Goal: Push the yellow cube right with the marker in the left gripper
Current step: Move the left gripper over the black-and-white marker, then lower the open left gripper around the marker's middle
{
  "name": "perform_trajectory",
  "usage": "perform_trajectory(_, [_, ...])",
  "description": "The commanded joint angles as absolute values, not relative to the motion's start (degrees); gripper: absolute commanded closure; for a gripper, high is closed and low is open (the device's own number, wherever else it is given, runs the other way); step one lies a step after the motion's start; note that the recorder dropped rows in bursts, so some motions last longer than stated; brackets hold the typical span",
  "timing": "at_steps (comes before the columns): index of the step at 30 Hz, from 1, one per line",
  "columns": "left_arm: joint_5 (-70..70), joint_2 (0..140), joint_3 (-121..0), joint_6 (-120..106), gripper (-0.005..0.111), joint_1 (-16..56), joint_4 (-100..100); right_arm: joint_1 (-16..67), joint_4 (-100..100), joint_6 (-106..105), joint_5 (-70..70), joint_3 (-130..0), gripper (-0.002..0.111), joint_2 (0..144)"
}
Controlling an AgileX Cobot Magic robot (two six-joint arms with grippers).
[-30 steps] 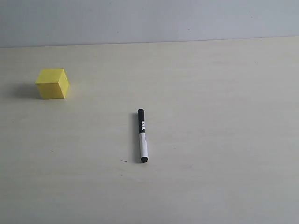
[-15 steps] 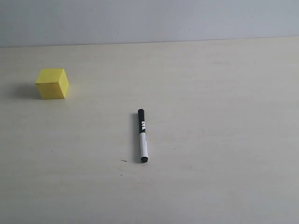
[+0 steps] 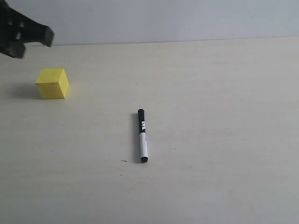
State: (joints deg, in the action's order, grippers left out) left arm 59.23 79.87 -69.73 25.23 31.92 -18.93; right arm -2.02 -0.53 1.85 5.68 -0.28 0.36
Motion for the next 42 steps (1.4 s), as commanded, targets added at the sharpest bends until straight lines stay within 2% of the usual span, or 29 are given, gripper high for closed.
perform_trajectory(1, [64.9, 89.1, -75.5, 22.4, 0.084, 32.9, -3.6, -2.4, -0.4, 1.6, 5.0, 0.0, 0.108, 0.0])
perform_trajectory(5, [61.4, 94.6, -76.0, 18.4, 0.060, 35.1, 3.6, -2.4, -0.4, 1.6, 5.0, 0.0, 0.108, 0.0])
perform_trajectory(7, [60.2, 96.9, -76.0, 14.3, 0.055, 35.7, 8.1, -2.4, -0.4, 1.6, 5.0, 0.0, 0.108, 0.0])
perform_trajectory(11, [57.9, 100.7, -76.0, 6.5, 0.058, 36.3, 18.2, -2.4, -0.4, 1.6, 5.0, 0.0, 0.108, 0.0])
perform_trajectory(16, [55.7, 105.1, -76.0, 11.0, 0.066, 36.3, 25.5, -2.4, -0.4, 1.6, 5.0, 0.0, 0.108, 0.0])
perform_trajectory(18, [55.1, 106.7, -76.0, 16.4, 0.064, 36.6, 23.4, -2.4, -0.4, 1.8, 5.0, 0.0, 0.108, 0.0])
perform_trajectory(24, [53.5, 111.0, -76.0, 19.5, 0.048, 37.4, 21.3, -2.4, -0.4, 1.8, 5.0, 0.0, 0.108, 0.0])
perform_trajectory(34, [50.7, 114.0, -78.2, 20.2, 0.049, 37.4, 21.2, -2.4, -0.4, 1.7, 5.0, 0.0, 0.108, 0.0])
perform_trajectory(42, [50.2, 114.2, -78.4, 8.9, 0.049, 37.4, 22.7, -2.4, -0.4, 1.6, 5.0, 0.0, 0.108, 0.0])
